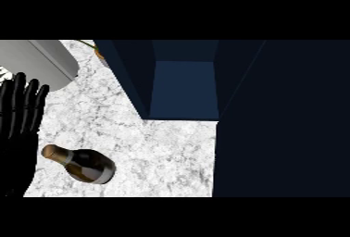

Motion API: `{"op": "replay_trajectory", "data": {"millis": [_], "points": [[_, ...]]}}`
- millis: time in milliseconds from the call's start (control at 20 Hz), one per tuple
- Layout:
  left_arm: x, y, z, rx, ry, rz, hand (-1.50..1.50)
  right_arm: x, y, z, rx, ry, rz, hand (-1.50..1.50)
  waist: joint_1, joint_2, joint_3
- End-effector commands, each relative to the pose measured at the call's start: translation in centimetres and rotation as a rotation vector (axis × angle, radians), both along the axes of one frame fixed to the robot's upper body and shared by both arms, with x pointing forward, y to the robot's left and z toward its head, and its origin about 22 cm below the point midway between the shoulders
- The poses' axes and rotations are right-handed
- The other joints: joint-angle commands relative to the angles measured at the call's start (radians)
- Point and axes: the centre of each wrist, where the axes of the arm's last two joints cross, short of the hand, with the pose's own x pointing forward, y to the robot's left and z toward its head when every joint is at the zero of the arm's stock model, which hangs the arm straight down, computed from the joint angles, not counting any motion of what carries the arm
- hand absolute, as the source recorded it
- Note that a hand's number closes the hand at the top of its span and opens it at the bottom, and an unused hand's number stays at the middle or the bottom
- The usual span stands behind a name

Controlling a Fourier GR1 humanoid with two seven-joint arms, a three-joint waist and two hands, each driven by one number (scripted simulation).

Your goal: Pick up the wine, place it into the cabinet and close the cabinet

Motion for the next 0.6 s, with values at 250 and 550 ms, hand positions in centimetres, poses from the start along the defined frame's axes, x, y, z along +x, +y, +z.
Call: {"op": "replay_trajectory", "data": {"millis": [250,550], "points": [[1.0,2.3,-2.1,-0.013,0.067,0.805,-1.50,-1.5,0.2,-0.4,-0.023,-0.001,0.006,-1.50,-0.029,-0.005,0.009],[3.1,-0.9,0.7,-0.359,-0.011,0.961,-1.50,-3.4,3.2,0.3,0.058,0.098,0.444,-1.50,-0.062,-0.013,0.008]]}}
